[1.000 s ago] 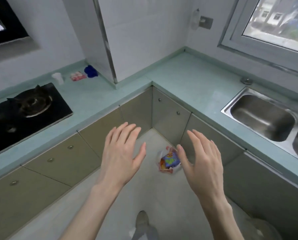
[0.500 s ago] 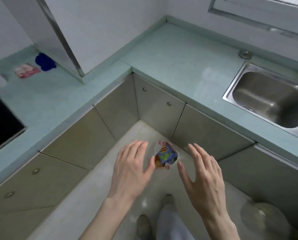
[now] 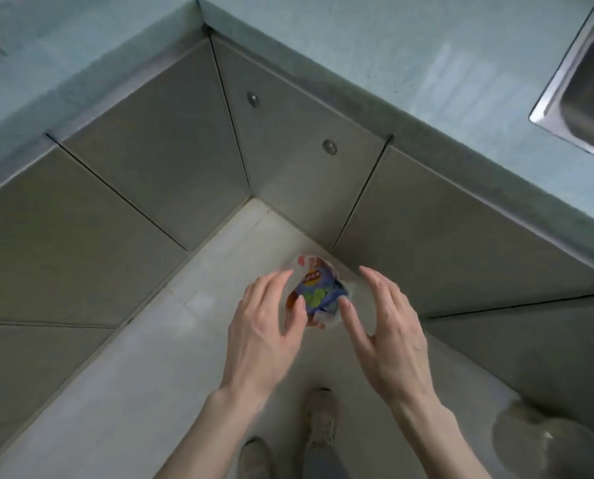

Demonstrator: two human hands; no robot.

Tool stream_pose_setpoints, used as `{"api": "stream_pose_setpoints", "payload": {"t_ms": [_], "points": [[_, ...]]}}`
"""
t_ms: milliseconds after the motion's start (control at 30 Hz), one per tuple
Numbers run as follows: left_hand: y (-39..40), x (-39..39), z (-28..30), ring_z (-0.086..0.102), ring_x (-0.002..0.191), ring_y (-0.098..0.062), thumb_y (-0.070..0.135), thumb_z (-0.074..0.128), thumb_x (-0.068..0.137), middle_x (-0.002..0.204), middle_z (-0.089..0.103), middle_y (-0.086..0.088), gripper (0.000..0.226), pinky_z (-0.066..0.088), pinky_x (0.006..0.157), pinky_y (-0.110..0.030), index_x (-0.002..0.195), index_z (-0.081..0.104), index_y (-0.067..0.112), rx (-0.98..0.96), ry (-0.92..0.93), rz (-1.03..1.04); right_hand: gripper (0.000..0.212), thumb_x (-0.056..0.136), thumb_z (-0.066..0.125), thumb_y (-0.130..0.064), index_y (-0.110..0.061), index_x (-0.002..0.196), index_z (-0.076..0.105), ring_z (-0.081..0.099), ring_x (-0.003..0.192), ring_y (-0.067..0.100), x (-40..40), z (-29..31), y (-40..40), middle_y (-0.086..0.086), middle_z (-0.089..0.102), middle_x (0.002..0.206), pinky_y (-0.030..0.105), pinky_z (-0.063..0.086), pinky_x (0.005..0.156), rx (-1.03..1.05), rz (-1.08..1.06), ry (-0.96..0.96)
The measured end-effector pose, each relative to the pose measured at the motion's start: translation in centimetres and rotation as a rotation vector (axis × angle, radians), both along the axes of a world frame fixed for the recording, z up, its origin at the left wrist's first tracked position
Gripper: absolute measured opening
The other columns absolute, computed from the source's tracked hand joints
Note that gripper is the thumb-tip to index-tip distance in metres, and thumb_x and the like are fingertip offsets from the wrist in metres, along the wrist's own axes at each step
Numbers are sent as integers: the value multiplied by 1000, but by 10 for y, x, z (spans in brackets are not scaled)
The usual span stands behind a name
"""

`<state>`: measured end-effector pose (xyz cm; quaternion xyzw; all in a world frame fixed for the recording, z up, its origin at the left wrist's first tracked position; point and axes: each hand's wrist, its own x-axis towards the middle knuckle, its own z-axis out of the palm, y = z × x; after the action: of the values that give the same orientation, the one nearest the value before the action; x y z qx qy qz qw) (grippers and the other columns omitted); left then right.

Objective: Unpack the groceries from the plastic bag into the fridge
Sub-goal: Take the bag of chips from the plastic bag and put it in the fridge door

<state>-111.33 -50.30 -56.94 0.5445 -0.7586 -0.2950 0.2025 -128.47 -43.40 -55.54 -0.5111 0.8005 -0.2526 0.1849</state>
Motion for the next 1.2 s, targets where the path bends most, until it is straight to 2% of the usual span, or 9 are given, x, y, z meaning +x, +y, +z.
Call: {"api": "stream_pose_setpoints", "payload": {"t_ms": [133, 300, 467, 633, 700, 800, 1000, 1100, 1200], "points": [[-9, -21, -88, 56, 118, -1, 49, 43, 101, 132, 60, 10, 49, 38, 92, 2, 138, 58, 22, 98, 36, 8, 51, 101, 53, -57, -40, 148, 44, 41, 109, -29, -19, -77, -22, -28, 47, 132, -5, 32, 86, 82, 41, -182], [-25, -45, -177, 59, 116, -7, 44, 46, 103, 130, 61, 10, 41, 54, 90, -26, 138, 57, 25, 223, 43, 43, 45, 101, 57, -50, -38, 144, 50, 50, 114, -13, -44, -163, -39, -23, 54, 136, -3, 35, 89, 166, 79, -303], [-33, -59, -250, 62, 115, -16, 31, 52, 106, 128, 65, 6, 31, 53, 93, -34, 136, 60, 26, 356, 67, 108, 38, 103, 60, -38, -34, 140, 53, 51, 103, -25, -57, -242, -55, -21, 56, 123, -6, 35, 84, 240, 53, -447], [-29, -71, -305, 60, 107, -12, 28, 52, 107, 119, 62, 9, 26, 45, 88, -24, 131, 62, 26, 503, 131, 212, 50, 106, 54, -37, -17, 151, 49, 57, 126, 10, -51, -320, -79, -11, 55, 132, 3, 42, 85, 360, 113, -499], [-30, -72, -331, 62, 110, -15, 30, 50, 107, 127, 66, 5, 31, 45, 88, -24, 135, 62, 22, 505, 113, 195, 52, 107, 52, -36, -12, 153, 46, 54, 125, 14, -50, -345, -89, 0, 56, 140, 10, 38, 89, 386, 122, -484], [-35, -73, -373, 65, 112, -21, 35, 48, 106, 126, 69, 1, 32, 54, 89, -35, 130, 65, 23, 525, 105, 209, 47, 109, 51, -29, -9, 151, 46, 50, 111, 11, -54, -381, -102, 2, 56, 129, 11, 36, 84, 419, 96, -439], [-52, -87, -445, 66, 90, -25, 42, 46, 99, 107, 71, -6, 34, 46, 68, -30, 114, 65, 18, 614, 93, 315, 54, 103, 61, -39, -10, 147, 52, 61, 123, 33, -66, -449, -123, 13, 63, 136, 49, 55, 103, 459, 45, -342], [-61, -97, -473, 64, 83, -22, 35, 54, 89, 104, 72, -10, 34, 53, 66, -30, 115, 65, 15, 684, 157, 400, 63, 101, 62, -44, -14, 153, 47, 61, 126, 34, -71, -473, -133, 13, 62, 142, 49, 54, 105, 510, 44, -308], [-69, -106, -479, 67, 101, -22, 30, 62, 82, 120, 71, -3, 42, 60, 84, -37, 123, 60, 22, 763, 308, 519, 60, 102, 55, -50, -12, 148, 49, 61, 123, 33, -75, -488, -139, 13, 63, 138, 40, 53, 99, 616, 6, -218]]}}
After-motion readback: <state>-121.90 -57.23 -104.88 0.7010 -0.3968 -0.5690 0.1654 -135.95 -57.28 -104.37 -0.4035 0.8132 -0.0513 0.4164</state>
